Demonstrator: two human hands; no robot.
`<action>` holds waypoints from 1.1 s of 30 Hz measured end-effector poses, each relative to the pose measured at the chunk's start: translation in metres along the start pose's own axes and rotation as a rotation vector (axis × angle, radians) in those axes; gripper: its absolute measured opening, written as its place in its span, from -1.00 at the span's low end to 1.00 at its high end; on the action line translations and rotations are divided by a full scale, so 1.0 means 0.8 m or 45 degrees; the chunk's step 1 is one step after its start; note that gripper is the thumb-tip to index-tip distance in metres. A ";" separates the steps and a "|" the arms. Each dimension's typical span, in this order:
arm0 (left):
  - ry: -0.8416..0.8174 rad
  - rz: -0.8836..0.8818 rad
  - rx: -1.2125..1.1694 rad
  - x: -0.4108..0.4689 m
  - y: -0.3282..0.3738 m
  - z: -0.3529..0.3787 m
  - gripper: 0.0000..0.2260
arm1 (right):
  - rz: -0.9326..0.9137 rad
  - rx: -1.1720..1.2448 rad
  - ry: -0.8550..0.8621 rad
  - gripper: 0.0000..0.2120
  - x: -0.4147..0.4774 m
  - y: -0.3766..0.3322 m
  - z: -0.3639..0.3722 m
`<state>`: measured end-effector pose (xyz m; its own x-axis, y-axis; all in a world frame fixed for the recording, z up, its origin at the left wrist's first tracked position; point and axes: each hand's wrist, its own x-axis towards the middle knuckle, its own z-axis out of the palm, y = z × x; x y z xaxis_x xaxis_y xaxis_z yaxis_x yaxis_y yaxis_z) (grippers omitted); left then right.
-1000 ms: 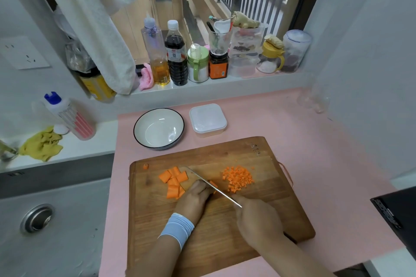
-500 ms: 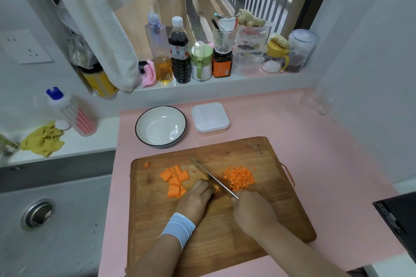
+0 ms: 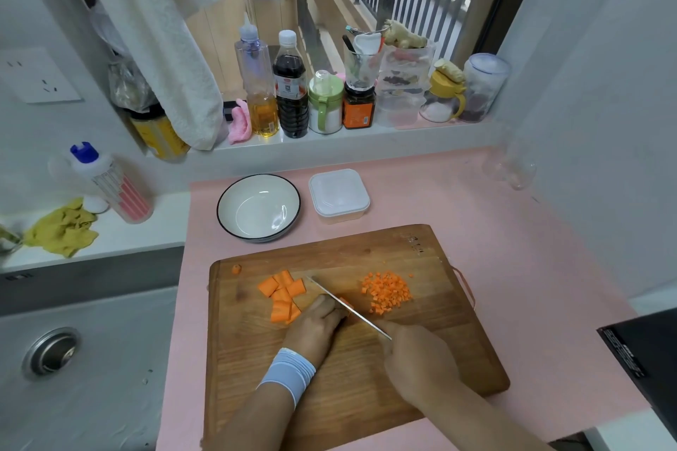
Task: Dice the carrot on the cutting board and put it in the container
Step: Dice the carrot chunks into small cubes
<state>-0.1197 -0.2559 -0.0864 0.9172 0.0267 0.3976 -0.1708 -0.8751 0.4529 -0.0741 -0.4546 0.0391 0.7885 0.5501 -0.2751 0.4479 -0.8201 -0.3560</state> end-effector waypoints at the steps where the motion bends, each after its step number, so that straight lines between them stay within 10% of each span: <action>1: 0.001 0.004 0.004 0.000 0.000 0.000 -0.78 | 0.003 -0.014 0.002 -0.70 0.000 0.002 -0.001; 33: 0.010 -0.014 0.021 0.000 0.001 0.001 -0.84 | 0.046 -0.028 -0.012 -0.69 0.008 0.007 0.004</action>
<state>-0.1194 -0.2574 -0.0866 0.9161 0.0405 0.3988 -0.1544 -0.8825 0.4442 -0.0679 -0.4555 0.0327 0.8004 0.5212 -0.2960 0.4283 -0.8429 -0.3258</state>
